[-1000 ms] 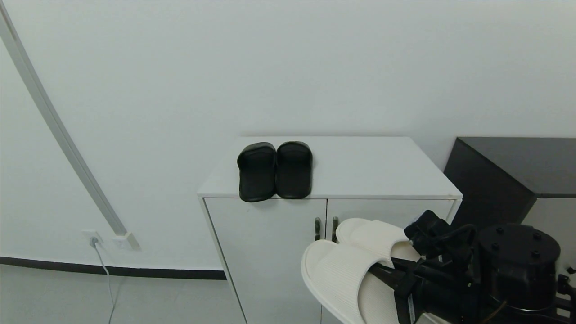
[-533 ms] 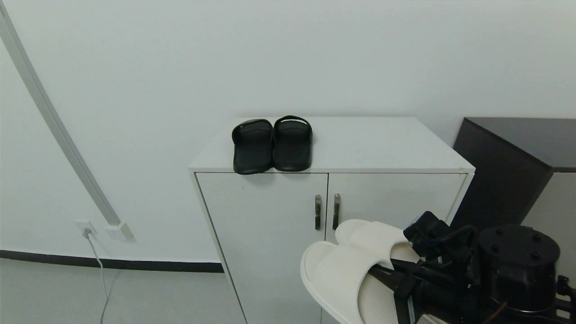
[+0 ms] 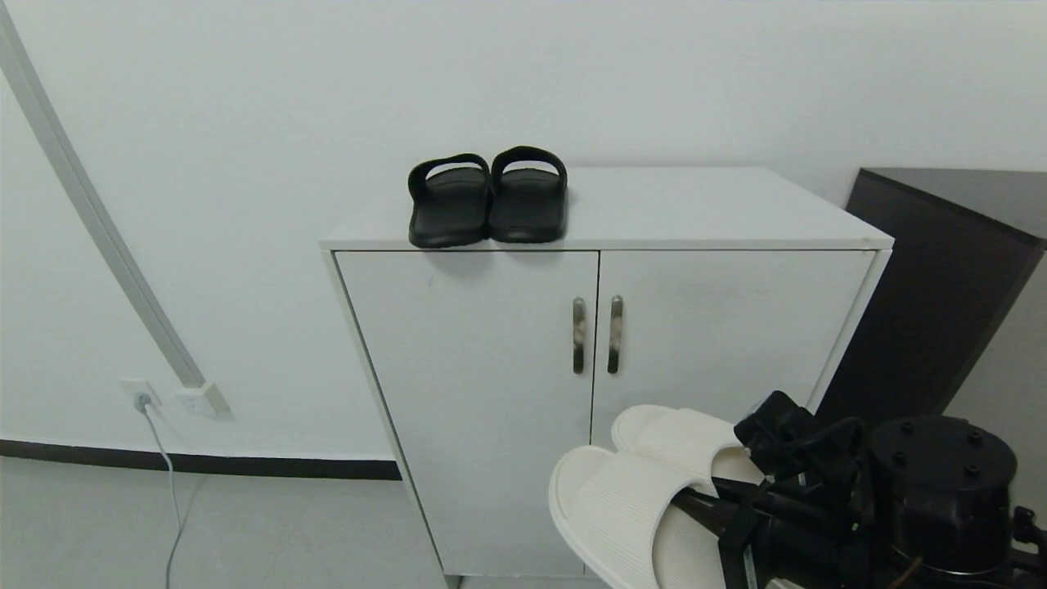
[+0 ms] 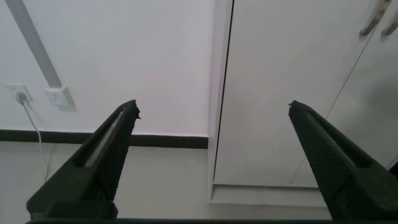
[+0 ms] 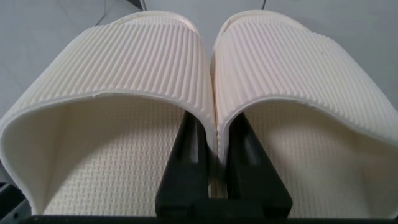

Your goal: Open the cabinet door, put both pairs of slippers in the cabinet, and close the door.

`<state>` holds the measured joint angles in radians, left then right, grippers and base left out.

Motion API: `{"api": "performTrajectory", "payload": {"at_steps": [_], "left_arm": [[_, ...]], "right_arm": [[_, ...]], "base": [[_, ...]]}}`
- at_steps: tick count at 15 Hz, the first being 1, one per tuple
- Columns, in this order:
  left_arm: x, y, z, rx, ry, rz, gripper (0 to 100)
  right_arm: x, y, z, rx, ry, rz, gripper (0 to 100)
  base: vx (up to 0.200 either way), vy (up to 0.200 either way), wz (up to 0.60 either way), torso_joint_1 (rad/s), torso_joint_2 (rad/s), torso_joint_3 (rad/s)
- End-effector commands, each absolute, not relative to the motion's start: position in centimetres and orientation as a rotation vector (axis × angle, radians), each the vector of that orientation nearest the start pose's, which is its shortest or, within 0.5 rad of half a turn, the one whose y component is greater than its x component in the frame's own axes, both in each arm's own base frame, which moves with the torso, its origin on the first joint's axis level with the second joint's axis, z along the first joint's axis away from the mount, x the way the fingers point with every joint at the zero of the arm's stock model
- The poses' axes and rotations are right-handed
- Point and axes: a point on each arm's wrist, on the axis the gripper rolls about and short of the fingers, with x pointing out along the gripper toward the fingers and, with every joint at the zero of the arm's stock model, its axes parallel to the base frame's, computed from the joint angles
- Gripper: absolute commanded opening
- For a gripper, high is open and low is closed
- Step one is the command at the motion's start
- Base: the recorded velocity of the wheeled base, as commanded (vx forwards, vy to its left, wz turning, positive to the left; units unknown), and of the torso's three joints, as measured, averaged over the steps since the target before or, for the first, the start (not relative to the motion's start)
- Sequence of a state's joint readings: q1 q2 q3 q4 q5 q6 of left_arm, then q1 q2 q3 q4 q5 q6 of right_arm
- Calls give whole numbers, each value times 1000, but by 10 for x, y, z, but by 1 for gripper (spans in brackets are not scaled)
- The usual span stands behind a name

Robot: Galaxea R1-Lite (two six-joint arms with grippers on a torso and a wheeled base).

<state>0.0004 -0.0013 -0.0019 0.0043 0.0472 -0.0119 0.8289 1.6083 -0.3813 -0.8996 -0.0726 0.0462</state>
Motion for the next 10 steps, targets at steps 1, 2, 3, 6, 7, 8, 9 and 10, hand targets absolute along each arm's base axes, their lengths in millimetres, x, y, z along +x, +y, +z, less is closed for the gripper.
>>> {"api": "performTrajectory", "payload": {"at_steps": [1,2,3,6,7,8,9,10], "left_arm": [[-23,1,75,-12,3,49,100],[-23,1,76,-12,1,49,100],[-23,1,76,-12,1,49,100],[-23,1,76,-12,1,49,100],[-23,1,76,-12,1,49,100],[-23,1,76,-12,1,49,100],[-23,1,76,-12,1,49,100],[-23,1,76,-12,1,49,100]], "right_arm": [[162,175,126,-106,325,744,0],[162,175,126,-106,325,746,0],[162,175,126,-106,324,746,0],[161,176,126,-108,326,749,0],[161,175,125,-109,329,749,0],[160,175,125,-108,328,750,0],[160,175,125,-109,329,750,0],[160,175,125,-110,331,750,0]], "base": [[0,0,0,-139,466,344],[0,0,0,-115,456,349],[0,0,0,-85,447,364],[0,0,0,-66,450,372],[0,0,0,-36,442,398],[0,0,0,-27,432,408],[0,0,0,2,232,217],[0,0,0,0,0,0]]}}
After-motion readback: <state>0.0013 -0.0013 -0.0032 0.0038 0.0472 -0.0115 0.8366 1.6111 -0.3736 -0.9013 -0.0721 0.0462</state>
